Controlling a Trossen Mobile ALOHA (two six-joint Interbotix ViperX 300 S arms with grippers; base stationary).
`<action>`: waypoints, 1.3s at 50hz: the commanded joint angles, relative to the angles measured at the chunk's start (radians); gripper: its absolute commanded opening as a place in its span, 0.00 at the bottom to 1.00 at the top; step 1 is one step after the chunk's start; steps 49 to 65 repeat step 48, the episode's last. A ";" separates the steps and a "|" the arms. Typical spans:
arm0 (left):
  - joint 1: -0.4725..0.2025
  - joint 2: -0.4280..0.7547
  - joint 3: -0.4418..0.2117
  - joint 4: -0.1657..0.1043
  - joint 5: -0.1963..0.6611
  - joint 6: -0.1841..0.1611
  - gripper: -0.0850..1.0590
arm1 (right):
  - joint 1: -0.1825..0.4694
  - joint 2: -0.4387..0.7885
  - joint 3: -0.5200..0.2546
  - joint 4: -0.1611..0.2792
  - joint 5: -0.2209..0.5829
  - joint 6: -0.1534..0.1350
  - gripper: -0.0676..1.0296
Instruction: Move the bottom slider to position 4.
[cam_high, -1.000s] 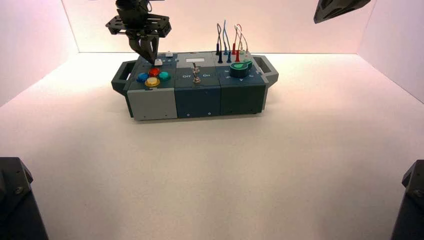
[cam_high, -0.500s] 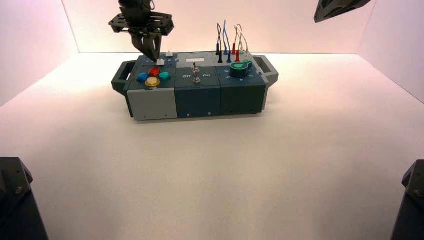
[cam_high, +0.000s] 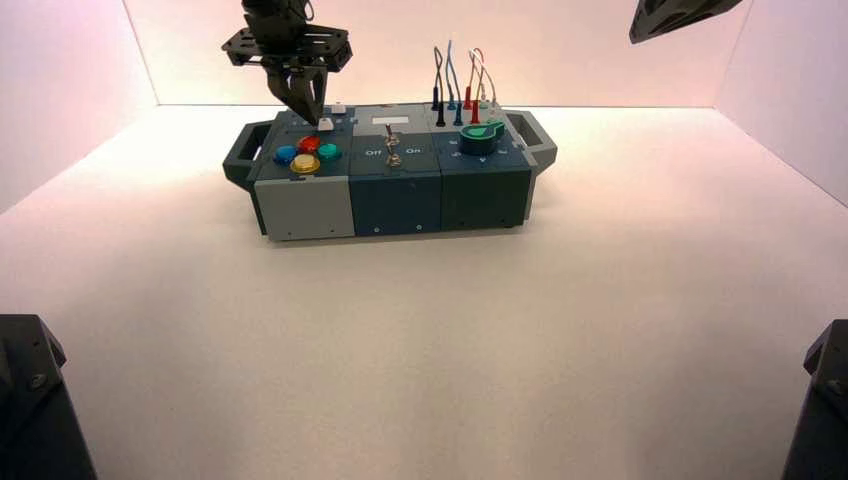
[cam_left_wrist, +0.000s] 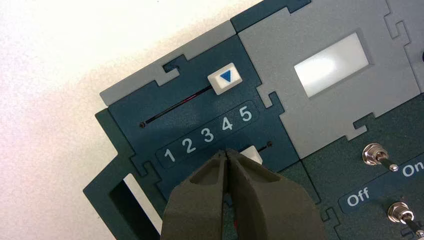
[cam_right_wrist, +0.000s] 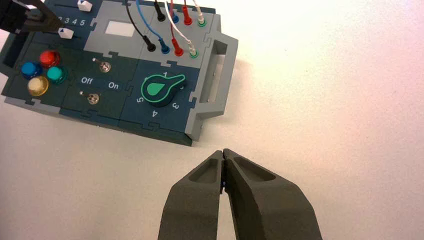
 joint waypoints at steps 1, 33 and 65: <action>-0.005 -0.020 -0.020 0.003 0.006 0.003 0.05 | -0.003 -0.011 -0.011 0.000 -0.008 -0.003 0.04; 0.003 -0.311 0.152 0.003 0.049 -0.011 0.05 | -0.002 0.006 -0.002 0.000 -0.003 -0.002 0.04; 0.005 -0.403 0.209 0.003 0.048 -0.017 0.05 | -0.002 0.021 -0.003 0.002 0.005 0.002 0.04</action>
